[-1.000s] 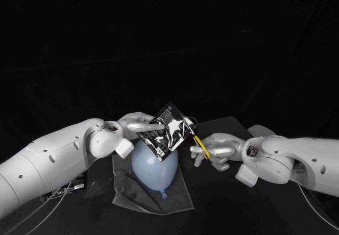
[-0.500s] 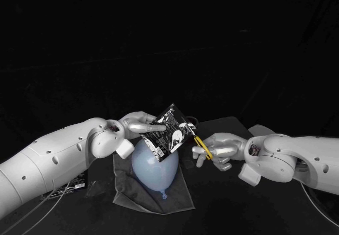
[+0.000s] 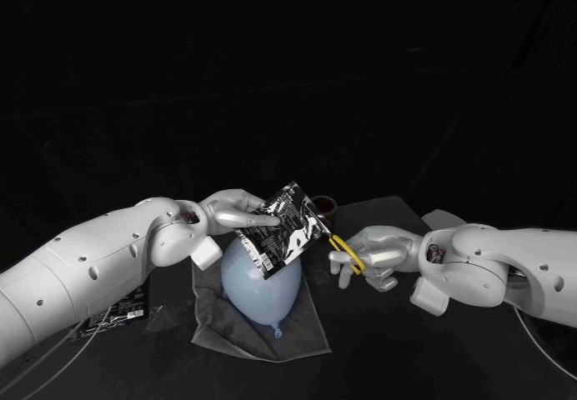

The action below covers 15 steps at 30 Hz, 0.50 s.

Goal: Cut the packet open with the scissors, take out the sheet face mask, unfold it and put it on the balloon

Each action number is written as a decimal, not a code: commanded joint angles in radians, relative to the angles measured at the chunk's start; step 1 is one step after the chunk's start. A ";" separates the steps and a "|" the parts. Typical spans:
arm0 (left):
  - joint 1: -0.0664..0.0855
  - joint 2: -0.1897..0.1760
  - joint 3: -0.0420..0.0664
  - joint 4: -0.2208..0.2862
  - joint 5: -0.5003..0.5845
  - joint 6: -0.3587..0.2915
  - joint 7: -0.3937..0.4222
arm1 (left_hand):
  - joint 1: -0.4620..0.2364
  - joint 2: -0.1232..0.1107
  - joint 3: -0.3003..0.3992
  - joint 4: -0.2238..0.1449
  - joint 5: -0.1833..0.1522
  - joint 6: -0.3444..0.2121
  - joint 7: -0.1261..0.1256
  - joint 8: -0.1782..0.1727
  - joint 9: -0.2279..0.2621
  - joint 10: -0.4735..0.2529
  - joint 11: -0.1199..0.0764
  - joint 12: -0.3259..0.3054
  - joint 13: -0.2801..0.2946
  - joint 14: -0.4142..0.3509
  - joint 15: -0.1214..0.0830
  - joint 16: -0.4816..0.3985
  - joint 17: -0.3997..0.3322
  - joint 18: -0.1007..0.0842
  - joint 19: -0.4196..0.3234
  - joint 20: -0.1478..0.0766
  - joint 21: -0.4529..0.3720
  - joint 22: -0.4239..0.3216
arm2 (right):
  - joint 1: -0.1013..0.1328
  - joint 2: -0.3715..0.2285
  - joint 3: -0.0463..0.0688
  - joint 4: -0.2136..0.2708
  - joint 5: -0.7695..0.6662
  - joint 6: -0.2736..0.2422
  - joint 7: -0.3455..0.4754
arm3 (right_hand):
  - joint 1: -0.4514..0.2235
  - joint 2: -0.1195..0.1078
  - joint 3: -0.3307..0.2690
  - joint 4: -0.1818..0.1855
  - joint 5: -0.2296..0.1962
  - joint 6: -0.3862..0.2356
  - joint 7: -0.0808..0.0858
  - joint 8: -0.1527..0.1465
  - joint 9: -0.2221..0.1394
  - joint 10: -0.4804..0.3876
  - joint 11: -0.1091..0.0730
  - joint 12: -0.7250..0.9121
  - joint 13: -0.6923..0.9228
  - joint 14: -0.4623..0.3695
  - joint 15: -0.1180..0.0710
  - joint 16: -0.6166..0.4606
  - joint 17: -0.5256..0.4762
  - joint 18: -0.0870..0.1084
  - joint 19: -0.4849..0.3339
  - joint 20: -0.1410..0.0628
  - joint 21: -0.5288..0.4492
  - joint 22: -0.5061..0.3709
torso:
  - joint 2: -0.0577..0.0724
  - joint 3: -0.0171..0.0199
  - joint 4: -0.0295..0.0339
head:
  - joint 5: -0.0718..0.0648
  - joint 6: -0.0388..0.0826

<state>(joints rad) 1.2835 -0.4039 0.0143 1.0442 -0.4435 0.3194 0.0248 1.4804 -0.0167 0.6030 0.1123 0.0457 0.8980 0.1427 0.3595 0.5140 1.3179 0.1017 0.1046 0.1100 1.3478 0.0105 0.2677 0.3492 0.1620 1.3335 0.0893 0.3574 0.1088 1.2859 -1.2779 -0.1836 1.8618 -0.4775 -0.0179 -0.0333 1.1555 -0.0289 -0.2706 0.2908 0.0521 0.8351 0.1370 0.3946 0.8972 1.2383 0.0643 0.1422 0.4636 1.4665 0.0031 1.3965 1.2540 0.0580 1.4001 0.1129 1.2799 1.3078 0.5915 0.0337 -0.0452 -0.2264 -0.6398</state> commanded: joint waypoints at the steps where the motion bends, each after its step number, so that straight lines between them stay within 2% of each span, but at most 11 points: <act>1: 0.000 0.001 0.000 -0.001 -0.047 0.069 0.015 | -0.012 0.001 0.010 -0.017 0.002 0.006 -0.002 0.007 0.050 0.047 -0.035 0.007 0.005 0.013 -0.006 0.008 0.007 0.019 0.008 -0.003 0.004 0.002 | 0.002 -0.001 0.001 0.001 -0.006 0.040 0.002 | 0.004 0.012 -0.011 -0.001 -0.004 0.013 -0.004 0.006 0.000 0.016 -0.001 0.008 0.000 0.018 -0.009 0.005 0.003 0.008 0.003 -0.008 0.008 0.173 | 0.000 -0.0006 0.0007 | 0.000 -0.001; 5: 0.001 0.000 0.000 -0.002 -0.051 0.075 0.015 | -0.016 0.003 0.010 -0.019 0.002 0.006 -0.003 0.008 0.058 0.051 -0.037 0.011 0.013 0.015 -0.008 0.016 0.017 0.019 0.011 -0.005 0.008 0.004 | 0.002 -0.002 0.000 0.000 -0.005 0.037 0.002 | 0.014 0.025 -0.025 -0.002 -0.004 0.039 -0.018 0.023 0.006 0.055 -0.015 0.029 0.011 0.023 -0.021 0.009 0.009 0.005 0.012 -0.017 0.022 0.177 | 0.000 -0.0008 0.0004 | 0.001 -0.003; 8: 0.001 -0.002 0.000 -0.003 -0.051 0.079 0.014 | -0.017 0.004 0.011 -0.020 0.003 0.006 -0.004 0.009 0.061 0.052 -0.038 0.012 0.016 0.015 -0.009 0.019 0.022 0.019 0.012 -0.006 0.010 0.005 | 0.002 -0.001 0.000 -0.001 -0.005 0.029 0.003 | 0.036 0.046 -0.051 -0.003 -0.004 0.081 -0.045 0.063 0.036 0.119 -0.043 0.075 0.050 0.036 -0.045 0.020 0.028 -0.002 0.035 -0.039 0.057 0.188 | 0.000 -0.0005 0.0005 | 0.000 -0.003; 10: 0.001 -0.003 0.000 -0.003 -0.052 0.081 0.014 | -0.017 0.004 0.012 -0.021 0.003 0.006 -0.004 0.009 0.063 0.053 -0.038 0.013 0.018 0.016 -0.009 0.020 0.024 0.019 0.012 -0.006 0.011 0.005 | 0.002 -0.001 0.000 -0.002 -0.005 0.024 0.004 | 0.043 0.054 -0.063 -0.003 -0.004 0.091 -0.055 0.078 0.050 0.136 -0.050 0.094 0.070 0.040 -0.052 0.023 0.035 -0.005 0.041 -0.046 0.066 0.191 | 0.000 -0.0005 0.0010 | -0.001 -0.003; 11: 0.001 -0.003 0.000 -0.003 -0.052 0.082 0.013 | -0.017 0.004 0.012 -0.021 0.003 0.006 -0.004 0.009 0.063 0.053 -0.038 0.013 0.018 0.016 -0.009 0.020 0.024 0.019 0.012 -0.006 0.011 0.005 | 0.002 -0.001 0.000 -0.003 -0.005 0.019 0.006 | 0.053 0.064 -0.074 -0.004 -0.004 0.108 -0.066 0.102 0.072 0.163 -0.063 0.124 0.097 0.044 -0.061 0.027 0.043 -0.008 0.051 -0.054 0.081 0.196 | 0.000 -0.0004 0.0012 | -0.001 -0.003; 13: 0.001 -0.004 0.000 -0.002 -0.052 0.084 0.012 | -0.018 0.004 0.012 -0.021 0.002 0.006 -0.004 0.010 0.065 0.053 -0.038 0.013 0.020 0.015 -0.009 0.022 0.027 0.019 0.013 -0.006 0.011 0.006 | 0.002 0.001 0.000 -0.005 -0.004 0.013 0.008 | 0.062 0.079 -0.101 -0.003 -0.008 0.111 -0.080 0.136 0.111 0.167 -0.075 0.163 0.148 0.050 -0.073 0.034 0.055 -0.011 0.062 -0.071 0.098 0.201 | 0.000 -0.0004 0.0012 | -0.002 -0.003; 15: 0.001 -0.005 0.000 -0.002 -0.052 0.085 0.011 | -0.019 0.004 0.012 -0.021 0.003 0.006 -0.004 0.010 0.066 0.053 -0.038 0.014 0.021 0.015 -0.009 0.023 0.028 0.019 0.013 -0.007 0.012 0.006 | 0.002 0.003 0.000 -0.006 -0.004 0.007 0.010 | 0.074 0.104 -0.131 -0.003 -0.003 0.110 -0.090 0.172 0.157 0.165 -0.087 0.215 0.214 0.054 -0.087 0.040 0.068 -0.016 0.069 -0.077 0.110 0.205 | 0.000 -0.0003 0.0007 | -0.003 -0.002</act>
<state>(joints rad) 1.2850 -0.4103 0.0146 1.0402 -0.4799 0.3668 0.0325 1.4745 -0.0122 0.6004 0.1097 0.0414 0.8959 0.1407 0.3654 0.5140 1.3286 0.0951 0.1117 0.1296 1.3549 0.0071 0.2873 0.3764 0.1623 1.3407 0.0823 0.3631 0.1139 1.2864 -1.2775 -0.1851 1.8555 -0.4781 -0.0067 -0.0393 1.2270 0.0673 -0.3955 0.2872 0.0485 0.9488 0.0538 0.5603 1.0443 1.3900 0.0048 0.3678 0.6813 1.4662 -0.0760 1.4344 1.3072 0.0520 1.4631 0.0430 1.3884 1.3080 0.5916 0.0331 -0.0442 -0.2277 -0.6430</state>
